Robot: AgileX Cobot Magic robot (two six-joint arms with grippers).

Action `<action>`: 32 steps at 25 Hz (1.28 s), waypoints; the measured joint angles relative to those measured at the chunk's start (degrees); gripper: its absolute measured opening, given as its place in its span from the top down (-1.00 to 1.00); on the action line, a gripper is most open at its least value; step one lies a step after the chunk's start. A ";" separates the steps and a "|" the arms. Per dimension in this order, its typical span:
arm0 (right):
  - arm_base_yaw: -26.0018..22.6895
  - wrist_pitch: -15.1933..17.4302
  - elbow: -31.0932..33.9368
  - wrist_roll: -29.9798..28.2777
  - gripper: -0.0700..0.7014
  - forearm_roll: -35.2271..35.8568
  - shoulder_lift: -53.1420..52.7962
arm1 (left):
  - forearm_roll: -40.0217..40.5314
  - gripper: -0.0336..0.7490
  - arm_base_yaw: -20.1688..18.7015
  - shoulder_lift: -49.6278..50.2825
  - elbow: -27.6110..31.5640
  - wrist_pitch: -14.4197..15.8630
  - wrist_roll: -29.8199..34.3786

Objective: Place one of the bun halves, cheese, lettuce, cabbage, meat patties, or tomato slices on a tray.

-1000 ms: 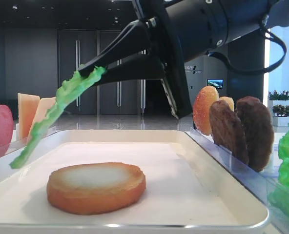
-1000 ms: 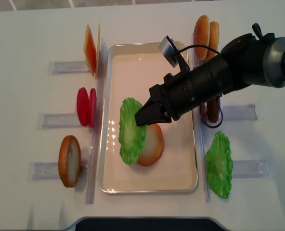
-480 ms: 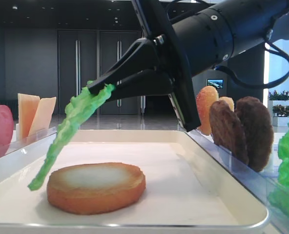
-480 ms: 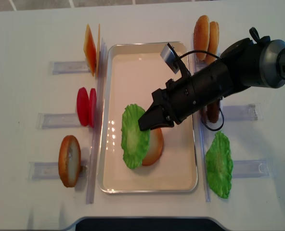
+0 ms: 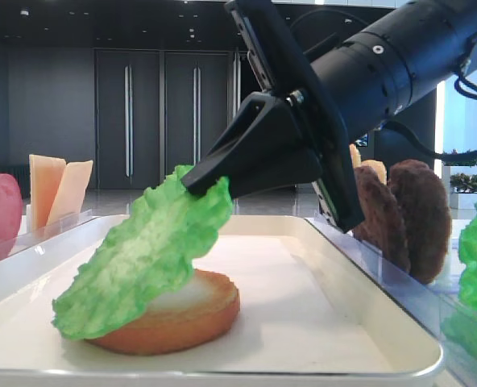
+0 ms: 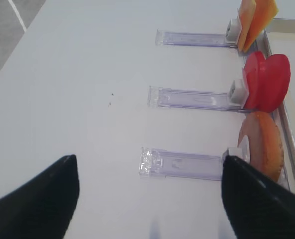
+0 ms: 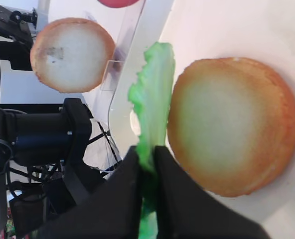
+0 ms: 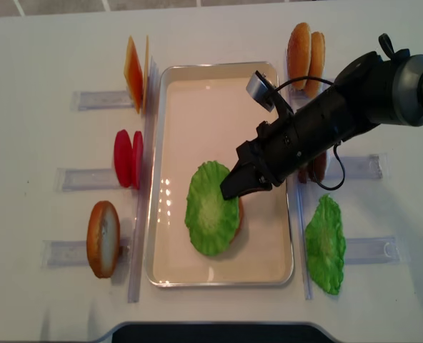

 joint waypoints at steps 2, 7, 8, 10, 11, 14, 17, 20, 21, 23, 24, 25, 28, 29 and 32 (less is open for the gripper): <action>0.00 -0.40 0.00 0.17 0.66 -0.55 0.00 | 0.00 -0.85 0.00 0.00 0.00 0.00 0.00; 0.00 -0.90 0.00 0.82 0.66 -1.31 0.00 | 0.00 -0.85 0.00 0.00 0.00 0.00 0.00; 0.00 -1.03 0.00 1.15 0.66 -1.31 0.00 | 0.00 -0.85 0.00 0.00 0.00 0.00 0.00; 0.00 -1.15 0.00 1.52 0.66 -1.40 0.00 | 0.00 -0.85 0.00 0.00 0.00 0.00 0.00; 0.00 -1.22 0.00 1.57 0.65 -1.45 0.00 | 0.00 -0.85 0.00 0.00 0.00 0.00 0.00; 0.00 -1.28 0.00 1.68 0.47 -1.45 0.00 | 0.00 -0.85 0.00 0.00 0.00 0.00 0.00; 0.00 -2.38 0.00 1.74 0.06 -1.47 -0.70 | 0.00 -0.85 0.00 0.00 0.00 0.00 0.00; -0.42 -3.74 0.00 1.74 -0.29 -1.51 -2.84 | 0.00 -0.85 0.00 0.00 0.00 0.00 0.00; -0.61 -4.36 0.00 1.74 -0.36 -1.58 -3.69 | 0.00 -0.85 0.00 0.00 0.00 0.00 0.00; -1.07 -5.43 0.00 1.74 -0.47 -2.48 -5.98 | 0.00 -0.85 0.00 0.00 0.00 0.00 0.00; -1.37 -5.70 0.00 1.74 -0.49 -2.88 -7.22 | 0.00 -0.85 0.00 0.00 0.00 0.00 0.00; -1.65 -6.22 0.00 1.74 -0.50 -3.36 -8.29 | 0.00 -0.85 0.00 0.00 0.00 0.00 0.00; -2.76 -6.72 0.05 2.07 -0.52 -5.39 -12.25 | 0.00 -0.85 0.00 0.00 0.00 0.00 0.00; -3.06 -6.98 0.05 2.83 -0.52 -6.32 -13.79 | 0.00 -0.85 0.00 0.00 0.00 0.00 0.00; -4.23 -7.78 0.05 5.80 -0.53 -10.67 -18.30 | 0.00 -0.85 0.00 0.00 0.00 0.00 0.00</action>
